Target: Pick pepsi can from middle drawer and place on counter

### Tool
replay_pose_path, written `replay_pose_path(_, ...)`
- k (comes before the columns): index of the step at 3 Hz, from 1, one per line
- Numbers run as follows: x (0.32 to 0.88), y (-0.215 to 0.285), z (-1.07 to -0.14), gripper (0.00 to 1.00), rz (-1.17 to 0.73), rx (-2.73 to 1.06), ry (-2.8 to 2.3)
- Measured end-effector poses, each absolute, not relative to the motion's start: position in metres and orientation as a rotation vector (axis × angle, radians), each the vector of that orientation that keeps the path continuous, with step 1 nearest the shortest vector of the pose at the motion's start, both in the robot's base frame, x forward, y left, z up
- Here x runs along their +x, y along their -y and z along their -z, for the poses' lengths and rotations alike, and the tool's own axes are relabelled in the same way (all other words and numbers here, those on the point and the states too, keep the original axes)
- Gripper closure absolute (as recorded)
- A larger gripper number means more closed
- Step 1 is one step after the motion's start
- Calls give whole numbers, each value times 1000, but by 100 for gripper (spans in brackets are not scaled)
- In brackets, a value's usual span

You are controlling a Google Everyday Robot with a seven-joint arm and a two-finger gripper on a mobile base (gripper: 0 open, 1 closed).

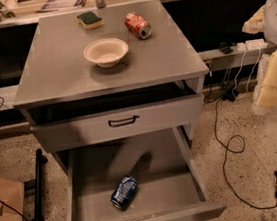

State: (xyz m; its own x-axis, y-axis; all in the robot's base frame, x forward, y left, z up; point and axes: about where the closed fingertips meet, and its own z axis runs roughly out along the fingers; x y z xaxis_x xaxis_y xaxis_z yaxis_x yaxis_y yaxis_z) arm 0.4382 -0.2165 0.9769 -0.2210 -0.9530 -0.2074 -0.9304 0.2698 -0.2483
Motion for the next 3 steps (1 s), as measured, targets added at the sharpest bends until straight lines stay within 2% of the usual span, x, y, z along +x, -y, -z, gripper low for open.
replay_pose_path(1,438,216,-977,0,101,-1723,-2230)
replay_pose_path(3,445,182,-929,0,-266,-1587,-2084)
